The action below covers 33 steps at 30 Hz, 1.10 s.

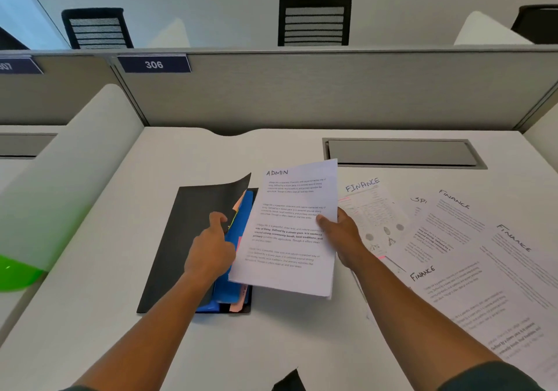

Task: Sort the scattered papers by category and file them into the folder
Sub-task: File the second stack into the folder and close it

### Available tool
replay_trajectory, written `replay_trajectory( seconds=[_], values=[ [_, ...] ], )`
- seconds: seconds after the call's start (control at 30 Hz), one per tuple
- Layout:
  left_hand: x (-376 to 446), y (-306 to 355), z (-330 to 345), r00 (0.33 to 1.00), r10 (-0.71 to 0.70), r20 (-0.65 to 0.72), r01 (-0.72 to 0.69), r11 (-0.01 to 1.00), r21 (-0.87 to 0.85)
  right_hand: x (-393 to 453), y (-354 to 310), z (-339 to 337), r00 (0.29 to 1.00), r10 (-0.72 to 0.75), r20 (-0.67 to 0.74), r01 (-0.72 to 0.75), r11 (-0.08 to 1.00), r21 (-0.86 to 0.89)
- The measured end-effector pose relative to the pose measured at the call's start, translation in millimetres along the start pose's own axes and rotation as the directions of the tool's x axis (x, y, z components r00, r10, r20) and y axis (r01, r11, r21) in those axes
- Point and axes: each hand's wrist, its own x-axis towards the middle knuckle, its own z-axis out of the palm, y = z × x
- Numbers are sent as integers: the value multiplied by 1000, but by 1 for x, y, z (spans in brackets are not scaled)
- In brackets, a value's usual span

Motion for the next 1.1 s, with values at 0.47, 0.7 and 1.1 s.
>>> replay_trajectory(
  seconds=[0.47,0.7,1.1],
  values=[
    [-12,-7,0,999,-3,-54,-4,992,-127,13,-11,72,992,-39,123,79,938,-338],
    [-11,-1,-3,997,5,-71,-14,993,-118,19,-7,105,992,12,126,30,944,-328],
    [-5,-3,-3,999,10,-45,-18,986,-169,16,3,150,926,95,364,26,949,-313]
  ],
)
